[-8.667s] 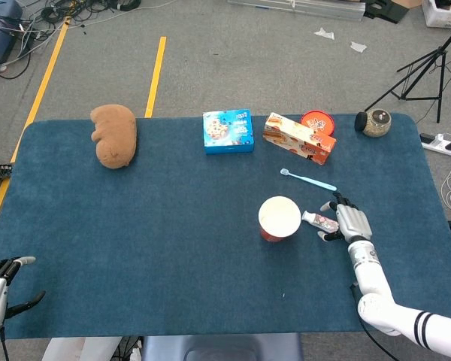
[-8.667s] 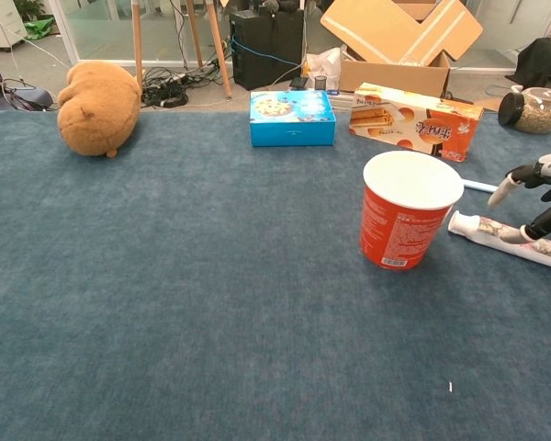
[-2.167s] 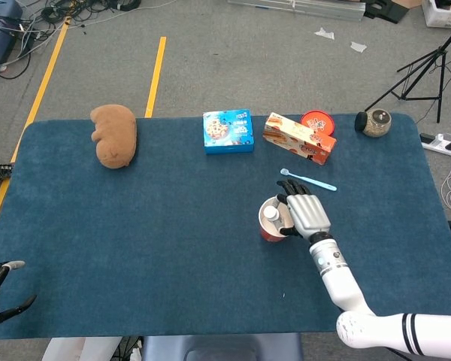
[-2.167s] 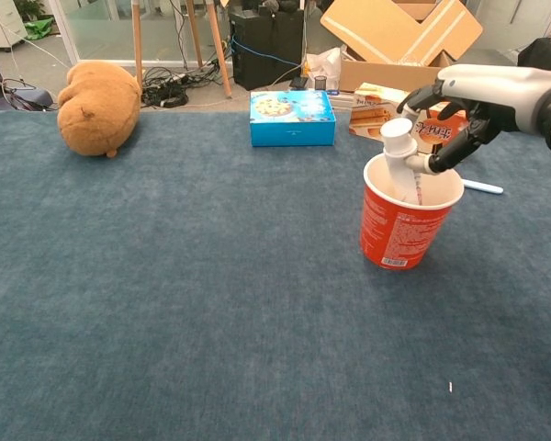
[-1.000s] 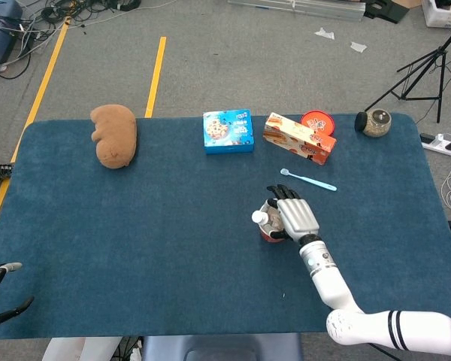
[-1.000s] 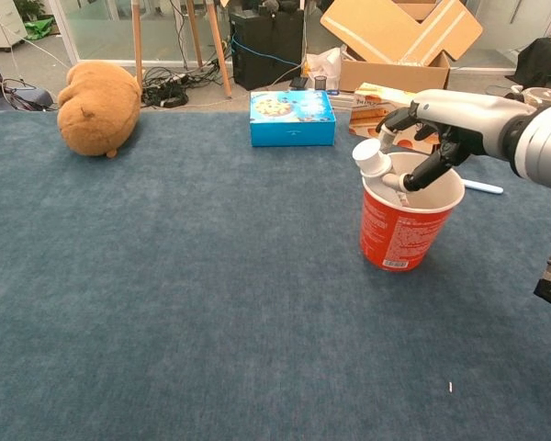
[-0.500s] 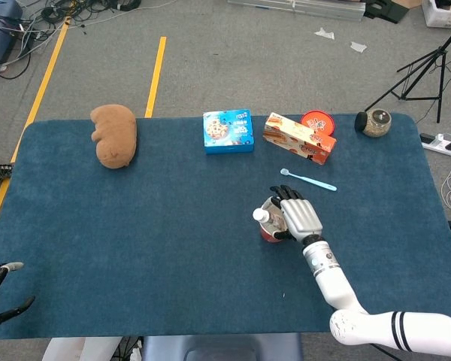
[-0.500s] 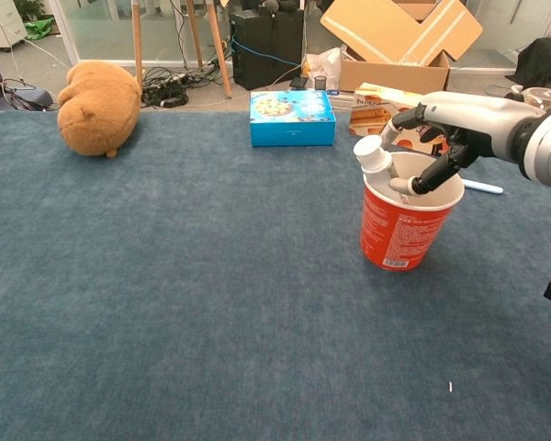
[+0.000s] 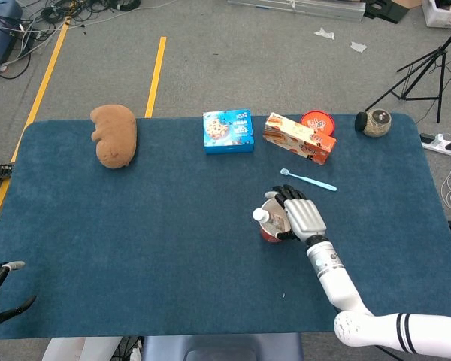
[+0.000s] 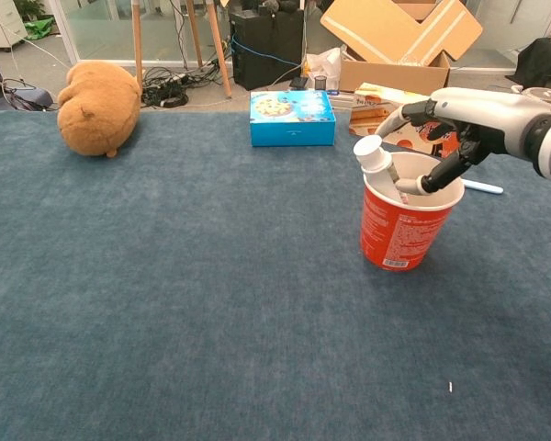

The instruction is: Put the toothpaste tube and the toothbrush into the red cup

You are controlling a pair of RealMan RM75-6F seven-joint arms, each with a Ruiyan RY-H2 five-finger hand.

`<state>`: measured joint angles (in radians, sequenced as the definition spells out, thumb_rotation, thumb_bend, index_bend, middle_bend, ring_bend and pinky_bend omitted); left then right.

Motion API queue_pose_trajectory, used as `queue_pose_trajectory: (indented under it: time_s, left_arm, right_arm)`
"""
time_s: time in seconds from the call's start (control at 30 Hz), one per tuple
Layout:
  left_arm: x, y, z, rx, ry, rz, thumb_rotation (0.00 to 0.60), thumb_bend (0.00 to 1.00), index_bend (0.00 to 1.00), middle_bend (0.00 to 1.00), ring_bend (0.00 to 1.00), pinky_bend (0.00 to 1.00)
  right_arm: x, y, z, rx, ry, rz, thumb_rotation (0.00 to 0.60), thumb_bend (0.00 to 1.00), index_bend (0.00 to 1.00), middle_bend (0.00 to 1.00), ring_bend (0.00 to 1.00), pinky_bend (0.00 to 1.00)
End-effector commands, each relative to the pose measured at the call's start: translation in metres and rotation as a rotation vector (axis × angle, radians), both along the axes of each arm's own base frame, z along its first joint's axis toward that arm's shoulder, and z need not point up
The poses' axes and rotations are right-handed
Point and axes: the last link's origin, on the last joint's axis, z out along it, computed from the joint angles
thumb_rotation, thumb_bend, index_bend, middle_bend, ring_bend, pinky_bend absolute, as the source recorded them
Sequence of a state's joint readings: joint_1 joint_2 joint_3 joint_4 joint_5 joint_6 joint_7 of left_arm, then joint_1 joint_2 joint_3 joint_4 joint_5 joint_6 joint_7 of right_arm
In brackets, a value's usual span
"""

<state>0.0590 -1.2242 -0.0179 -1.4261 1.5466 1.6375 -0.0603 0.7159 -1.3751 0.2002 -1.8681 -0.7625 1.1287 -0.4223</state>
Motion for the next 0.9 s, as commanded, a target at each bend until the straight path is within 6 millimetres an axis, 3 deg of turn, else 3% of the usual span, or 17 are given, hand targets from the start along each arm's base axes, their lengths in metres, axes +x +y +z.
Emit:
queue_pose_trajectory:
  time_s: [0.03, 0.23, 0.43, 0.6, 0.9]
  left_arm:
    - [0.000, 0.000, 0.000, -0.001, 0.002, 0.000, 0.600, 0.00, 0.32, 0.37, 0.33, 0.42]
    - [0.002, 0.001, -0.001, -0.003, 0.005, -0.006, 0.600, 0.00, 0.32, 0.37, 0.33, 0.42]
    - [0.004, 0.001, -0.001, -0.003, 0.006, -0.010, 0.600, 0.00, 0.32, 0.37, 0.33, 0.42]
    - [0.004, 0.002, -0.001, -0.005, 0.005, -0.010, 0.600, 0.00, 0.32, 0.37, 0.33, 0.42]
    - [0.000, -0.001, 0.000, -0.005, 0.000, 0.003, 0.600, 0.00, 0.32, 0.37, 0.33, 0.42]
  right_arm:
    - [0.000, 0.001, 0.011, -0.021, -0.022, 0.001, 0.600, 0.20, 0.22, 0.14, 0.00, 0.12]
    - [-0.001, -0.001, 0.041, -0.097, -0.055, -0.002, 0.600, 0.20, 0.23, 0.14, 0.00, 0.12]
    - [-0.018, -0.019, 0.064, -0.165, -0.063, -0.079, 0.600, 0.20, 0.29, 0.14, 0.00, 0.12]
    - [-0.034, -0.037, 0.059, -0.158, 0.003, -0.137, 0.600, 0.20, 0.36, 0.14, 0.00, 0.13]
    - [-0.054, -0.070, 0.031, -0.137, 0.105, -0.236, 0.600, 0.21, 0.42, 0.13, 0.00, 0.13]
